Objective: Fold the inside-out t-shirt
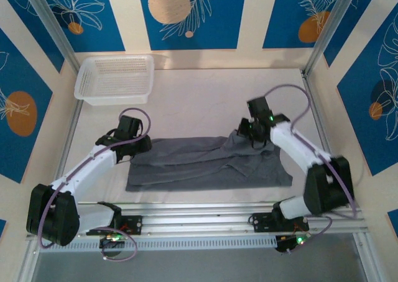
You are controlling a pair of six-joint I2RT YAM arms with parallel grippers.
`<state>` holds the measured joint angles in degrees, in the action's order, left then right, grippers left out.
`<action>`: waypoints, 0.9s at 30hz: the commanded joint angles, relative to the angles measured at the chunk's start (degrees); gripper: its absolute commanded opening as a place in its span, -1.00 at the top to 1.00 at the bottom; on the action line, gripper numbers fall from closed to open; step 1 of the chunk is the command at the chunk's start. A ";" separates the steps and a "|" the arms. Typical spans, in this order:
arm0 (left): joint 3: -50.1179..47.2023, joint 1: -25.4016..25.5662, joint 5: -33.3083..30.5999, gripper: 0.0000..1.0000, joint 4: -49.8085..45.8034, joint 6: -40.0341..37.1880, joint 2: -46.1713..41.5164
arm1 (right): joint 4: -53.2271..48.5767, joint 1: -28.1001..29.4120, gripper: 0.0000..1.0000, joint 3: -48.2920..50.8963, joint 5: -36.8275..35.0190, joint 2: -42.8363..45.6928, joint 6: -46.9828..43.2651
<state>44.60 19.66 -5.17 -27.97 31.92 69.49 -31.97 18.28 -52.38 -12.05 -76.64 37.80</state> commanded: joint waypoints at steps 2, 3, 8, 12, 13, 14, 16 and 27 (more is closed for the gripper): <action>1.05 0.55 0.14 0.11 -0.24 -1.41 0.78 | 0.10 0.86 1.00 12.90 -4.76 15.00 8.39; 1.31 0.50 0.12 0.11 -0.25 -1.68 0.81 | -0.97 2.11 1.00 15.63 -5.19 19.97 10.22; 1.26 0.49 -1.42 0.11 -0.23 -1.76 1.06 | -4.22 9.77 1.00 27.51 0.20 40.85 22.06; 0.32 0.62 0.09 0.11 1.69 -0.05 1.65 | -7.49 10.18 0.21 26.82 -0.47 51.72 23.43; 0.30 0.61 0.53 0.11 2.14 0.15 1.86 | -7.28 9.79 0.12 25.06 -1.96 52.20 21.86; 0.49 0.64 0.91 0.11 2.29 0.11 2.13 | -7.05 9.31 0.07 23.53 -3.68 51.59 19.99; 1.36 1.01 1.39 0.11 1.92 -0.19 2.54 | -6.07 7.92 0.01 19.99 -7.12 47.34 15.88; 8.16 8.14 -0.32 1.00 -0.37 3.03 12.82 | 3.22 -3.60 1.00 10.28 3.16 4.82 7.16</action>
<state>49.60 26.41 -3.57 -27.11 33.21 78.32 -29.87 16.75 -41.67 -13.19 -66.76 46.76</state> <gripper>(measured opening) 0.056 0.062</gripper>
